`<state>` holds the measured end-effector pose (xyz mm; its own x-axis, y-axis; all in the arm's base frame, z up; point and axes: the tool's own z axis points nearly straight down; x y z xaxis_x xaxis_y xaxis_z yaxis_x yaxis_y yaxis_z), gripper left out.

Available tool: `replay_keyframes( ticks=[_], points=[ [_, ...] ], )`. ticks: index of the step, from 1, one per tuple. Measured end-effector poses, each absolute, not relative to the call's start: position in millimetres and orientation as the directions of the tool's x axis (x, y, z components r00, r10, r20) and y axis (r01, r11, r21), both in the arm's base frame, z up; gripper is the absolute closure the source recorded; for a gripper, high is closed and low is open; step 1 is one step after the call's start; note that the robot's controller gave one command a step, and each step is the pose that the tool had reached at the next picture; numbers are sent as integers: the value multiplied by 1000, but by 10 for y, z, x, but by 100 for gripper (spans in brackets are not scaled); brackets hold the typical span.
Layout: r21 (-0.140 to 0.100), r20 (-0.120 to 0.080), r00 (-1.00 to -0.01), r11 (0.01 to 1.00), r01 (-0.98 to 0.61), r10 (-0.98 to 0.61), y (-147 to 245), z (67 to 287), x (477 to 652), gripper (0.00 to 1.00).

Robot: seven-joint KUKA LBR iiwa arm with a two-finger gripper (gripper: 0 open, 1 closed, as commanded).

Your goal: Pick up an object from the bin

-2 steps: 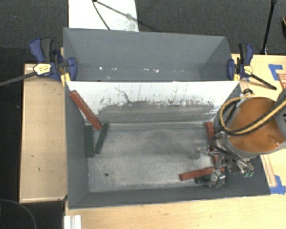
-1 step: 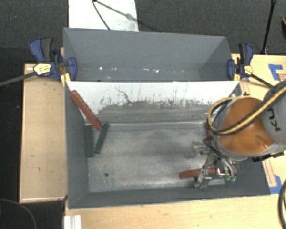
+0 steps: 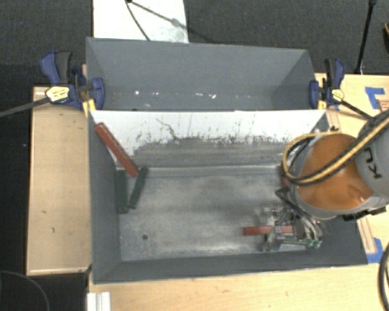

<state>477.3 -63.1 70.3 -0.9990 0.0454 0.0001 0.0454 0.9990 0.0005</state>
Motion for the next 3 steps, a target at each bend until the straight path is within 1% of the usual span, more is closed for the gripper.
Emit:
replay_keyframes(
  ticks=[1, 2, 3],
  points=[
    [0, -4, -999, 999, 43, 43, -633, 1226, 4783, 100],
    [0, -2, -999, 999, 41, 41, -634, 1311, 4783, 100],
    [-1, -7, -999, 999, 40, 40, -636, 1753, 4798, 100]
  ],
)
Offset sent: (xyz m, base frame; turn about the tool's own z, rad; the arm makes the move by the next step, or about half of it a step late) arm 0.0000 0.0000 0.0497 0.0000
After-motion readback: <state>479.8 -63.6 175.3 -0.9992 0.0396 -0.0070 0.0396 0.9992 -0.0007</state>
